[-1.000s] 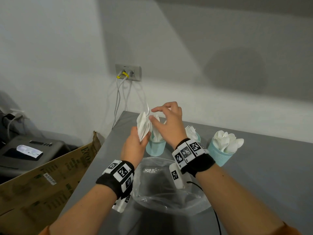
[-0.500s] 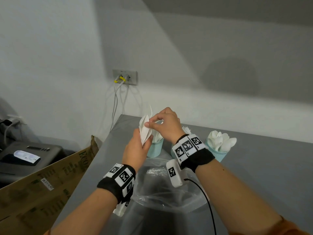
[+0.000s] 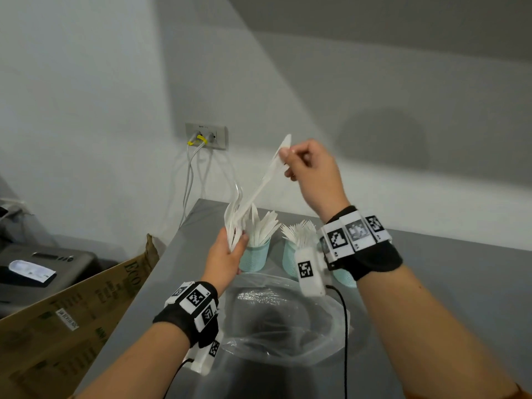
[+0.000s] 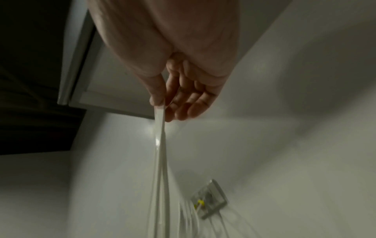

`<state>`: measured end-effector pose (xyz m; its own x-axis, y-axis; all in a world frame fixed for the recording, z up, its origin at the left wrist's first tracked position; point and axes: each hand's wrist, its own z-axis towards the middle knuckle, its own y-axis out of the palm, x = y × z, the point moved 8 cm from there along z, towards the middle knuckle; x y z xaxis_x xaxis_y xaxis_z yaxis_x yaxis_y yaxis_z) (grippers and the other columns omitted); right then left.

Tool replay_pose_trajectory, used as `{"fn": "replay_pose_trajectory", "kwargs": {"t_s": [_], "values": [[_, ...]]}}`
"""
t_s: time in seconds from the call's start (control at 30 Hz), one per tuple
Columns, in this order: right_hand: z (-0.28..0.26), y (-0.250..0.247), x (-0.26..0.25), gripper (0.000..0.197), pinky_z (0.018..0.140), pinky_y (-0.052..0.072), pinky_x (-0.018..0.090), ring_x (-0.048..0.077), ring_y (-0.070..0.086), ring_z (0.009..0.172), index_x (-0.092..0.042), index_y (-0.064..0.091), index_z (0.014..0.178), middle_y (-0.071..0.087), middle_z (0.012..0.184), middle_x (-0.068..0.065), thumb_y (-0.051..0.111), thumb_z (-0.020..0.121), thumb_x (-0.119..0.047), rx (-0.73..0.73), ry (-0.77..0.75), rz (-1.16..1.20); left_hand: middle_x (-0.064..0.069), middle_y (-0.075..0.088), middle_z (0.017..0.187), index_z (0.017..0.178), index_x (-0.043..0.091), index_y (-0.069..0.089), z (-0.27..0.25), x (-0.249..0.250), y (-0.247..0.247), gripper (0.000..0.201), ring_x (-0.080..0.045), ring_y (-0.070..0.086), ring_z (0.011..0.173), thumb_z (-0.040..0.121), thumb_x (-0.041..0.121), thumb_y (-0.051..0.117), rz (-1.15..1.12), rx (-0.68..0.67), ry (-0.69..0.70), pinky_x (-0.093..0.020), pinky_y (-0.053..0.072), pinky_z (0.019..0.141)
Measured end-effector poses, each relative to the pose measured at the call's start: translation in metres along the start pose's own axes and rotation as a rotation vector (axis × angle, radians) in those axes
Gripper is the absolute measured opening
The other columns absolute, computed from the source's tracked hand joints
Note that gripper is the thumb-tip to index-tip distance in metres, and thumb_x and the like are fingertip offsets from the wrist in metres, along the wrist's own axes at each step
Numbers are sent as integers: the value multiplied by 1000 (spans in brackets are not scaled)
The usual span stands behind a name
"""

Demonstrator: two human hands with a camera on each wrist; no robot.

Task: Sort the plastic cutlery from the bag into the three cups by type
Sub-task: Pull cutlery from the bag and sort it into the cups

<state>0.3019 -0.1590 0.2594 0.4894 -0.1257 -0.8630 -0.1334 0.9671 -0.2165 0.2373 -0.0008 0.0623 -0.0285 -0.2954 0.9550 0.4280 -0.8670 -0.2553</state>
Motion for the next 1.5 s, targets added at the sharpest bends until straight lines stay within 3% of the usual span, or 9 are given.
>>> {"fn": "replay_pose_trajectory", "kwargs": {"t_s": [0.2,0.6,0.7,0.83,0.97,1.1,1.23,1.4,1.5], "values": [[0,-18,6,16,66,54,30,14,62,63,-23,46,81,59,79,-4,54,95,-24,153,-83,-45,3,58,87,117,27,46,9,-12,-20,26,-14,53,70,95,41,48,-3,94,11,-28,46,58],[-54,62,151,23,87,39,29,13,45,95,-20,67,102,55,96,-1,61,88,-37,-226,143,-537,14,51,79,125,19,47,7,-4,-5,35,-5,50,70,96,40,47,17,-9,59,-29,45,71],[-50,56,121,33,90,38,25,10,44,98,-20,67,104,55,98,-3,53,91,-47,-116,69,-413,11,57,97,126,20,44,3,9,0,32,-4,56,87,98,37,45,29,-28,102,-25,46,80],[-64,62,106,42,76,43,23,6,57,84,-20,58,106,62,95,-5,61,82,-55,-195,251,-120,10,59,107,128,17,40,1,19,15,33,-3,58,100,99,32,43,32,-61,113,-17,44,82],[-77,62,114,60,76,45,18,6,59,88,-19,47,125,57,102,-7,76,76,-37,-269,346,1,2,61,107,128,10,42,-2,29,35,29,-9,61,100,99,16,41,13,-155,108,-19,49,84],[-78,47,113,32,74,48,28,17,61,78,-10,62,100,66,89,1,60,88,-40,-264,270,-131,7,57,94,119,11,43,-11,40,48,23,-5,54,79,97,16,48,56,-178,127,-12,45,66],[-87,33,111,27,63,41,13,5,54,66,-21,57,78,57,71,-8,45,98,-35,-259,241,-149,-5,63,98,118,11,47,-16,40,55,29,-13,60,81,92,19,57,-57,-167,56,-19,48,67],[-88,5,116,47,67,41,25,15,51,66,-1,60,89,54,69,2,38,99,-42,-146,296,-164,8,61,82,115,20,53,-29,50,67,32,-7,55,69,87,35,62,-46,-223,71,-23,44,62],[-86,-8,115,50,66,39,27,12,48,62,-5,58,80,50,65,-2,36,99,-46,-132,291,-161,-18,60,87,121,20,55,-39,62,78,36,-36,53,72,90,38,59,-89,-278,86,-49,44,63]]}}
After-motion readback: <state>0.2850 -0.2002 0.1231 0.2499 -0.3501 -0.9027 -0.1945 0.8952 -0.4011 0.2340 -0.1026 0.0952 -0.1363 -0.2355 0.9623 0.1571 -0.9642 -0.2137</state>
